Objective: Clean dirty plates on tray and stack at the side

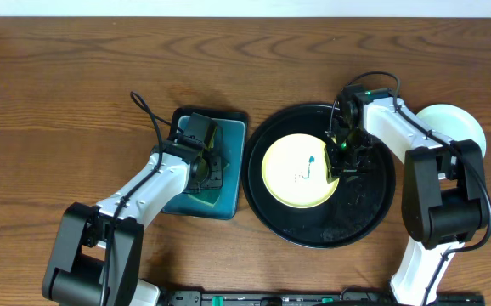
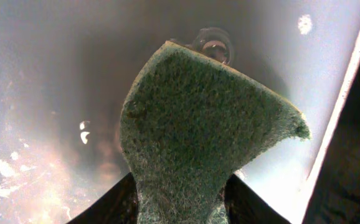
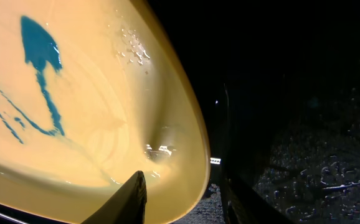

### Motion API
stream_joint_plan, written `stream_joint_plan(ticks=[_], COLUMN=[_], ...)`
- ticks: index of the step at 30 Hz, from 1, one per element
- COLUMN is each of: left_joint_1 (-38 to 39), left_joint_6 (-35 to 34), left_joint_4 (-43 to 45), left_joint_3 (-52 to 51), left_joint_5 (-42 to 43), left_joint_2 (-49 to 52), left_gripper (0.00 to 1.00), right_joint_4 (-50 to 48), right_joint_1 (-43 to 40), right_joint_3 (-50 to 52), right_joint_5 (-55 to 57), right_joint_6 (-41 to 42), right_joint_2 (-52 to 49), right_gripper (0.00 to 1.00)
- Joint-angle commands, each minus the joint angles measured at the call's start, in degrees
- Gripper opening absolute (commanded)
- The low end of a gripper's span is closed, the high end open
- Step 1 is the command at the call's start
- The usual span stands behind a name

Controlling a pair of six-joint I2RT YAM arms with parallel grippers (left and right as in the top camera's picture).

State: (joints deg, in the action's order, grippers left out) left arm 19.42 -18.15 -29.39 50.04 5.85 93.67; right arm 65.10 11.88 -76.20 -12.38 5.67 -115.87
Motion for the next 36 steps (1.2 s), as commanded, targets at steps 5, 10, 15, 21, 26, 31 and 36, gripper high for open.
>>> stream_joint_plan(ticks=[5,10,15,21,26,31,36], left_joint_1=[0.3,0.3,0.3,0.3,0.3,0.3,0.3], left_joint_6=[-0.1,-0.1,-0.1,1.4,5.5,5.5,5.4], left_joint_4=[0.2,0.1,-0.1,-2.8,-2.6,-1.3,-1.4], left_joint_3=[-0.8,-0.8,-0.5,2.8,5.3,5.4,5.4], left_joint_5=[-0.3,-0.3,-0.3,-0.3,-0.3,-0.3,-0.3], left_joint_2=[1.1,1.1,1.0,-2.5,-9.4,-16.0,-19.5], left_gripper=[0.27,0.13,0.08,0.08,0.08,0.08,0.08], right_joint_4=[0.0,0.0,0.1,0.1,0.1,0.0,0.0], right_joint_1=[0.5,0.5,0.5,0.5,0.5,0.5,0.5], right_joint_3=[0.3,0.3,0.3,0.3,0.3,0.3,0.3], right_joint_5=[-0.1,-0.1,-0.1,-0.1,-0.1,-0.1,-0.1], right_joint_6=[0.7,0.7,0.7,0.7,0.7,0.7,0.7], right_joint_2=[-0.6,-0.6,-0.6,-0.6,-0.6,-0.6,-0.6], right_gripper=[0.37,0.37,0.37,0.37,0.37,0.38,0.38])
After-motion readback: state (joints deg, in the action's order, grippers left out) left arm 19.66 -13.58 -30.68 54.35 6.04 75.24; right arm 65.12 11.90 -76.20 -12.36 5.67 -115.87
